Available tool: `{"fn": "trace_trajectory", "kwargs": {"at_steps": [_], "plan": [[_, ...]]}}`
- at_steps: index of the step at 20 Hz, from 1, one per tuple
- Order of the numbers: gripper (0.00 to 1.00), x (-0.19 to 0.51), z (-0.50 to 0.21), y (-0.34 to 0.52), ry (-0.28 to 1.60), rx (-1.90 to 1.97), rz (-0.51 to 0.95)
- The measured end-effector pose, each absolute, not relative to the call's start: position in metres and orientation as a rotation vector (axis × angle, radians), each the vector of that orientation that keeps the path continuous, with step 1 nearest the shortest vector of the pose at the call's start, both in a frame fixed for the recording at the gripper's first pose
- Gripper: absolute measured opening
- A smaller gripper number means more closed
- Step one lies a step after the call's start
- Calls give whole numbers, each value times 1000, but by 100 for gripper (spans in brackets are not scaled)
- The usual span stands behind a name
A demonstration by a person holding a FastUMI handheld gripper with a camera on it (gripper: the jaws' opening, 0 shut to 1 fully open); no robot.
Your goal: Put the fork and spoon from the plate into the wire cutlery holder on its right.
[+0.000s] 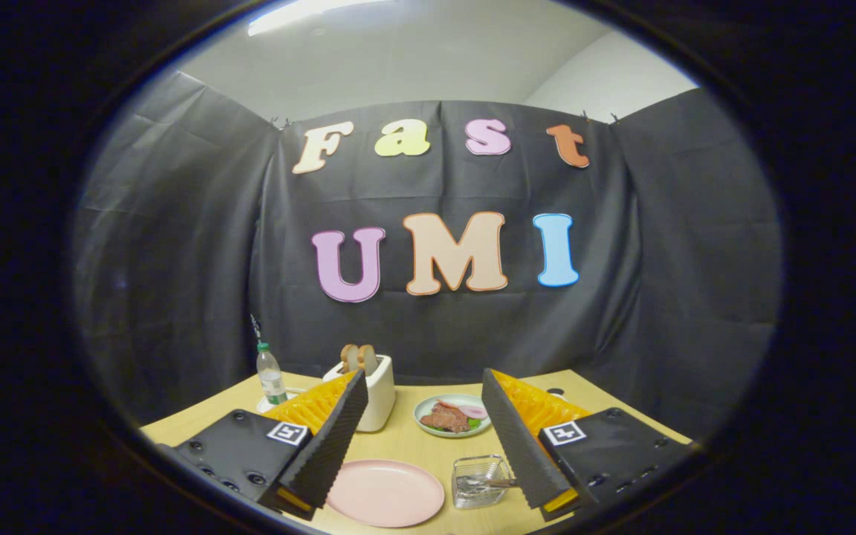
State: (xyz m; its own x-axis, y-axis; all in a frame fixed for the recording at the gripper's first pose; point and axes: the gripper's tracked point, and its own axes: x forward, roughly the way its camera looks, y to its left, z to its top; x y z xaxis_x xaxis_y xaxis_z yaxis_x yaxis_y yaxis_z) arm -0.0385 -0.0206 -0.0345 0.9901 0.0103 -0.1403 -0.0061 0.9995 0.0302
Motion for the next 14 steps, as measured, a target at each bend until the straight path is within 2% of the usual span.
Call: {"fn": "trace_trajectory", "kwargs": {"at_steps": [14], "plan": [[98,-33,-16,-35,97,14,-4]]}}
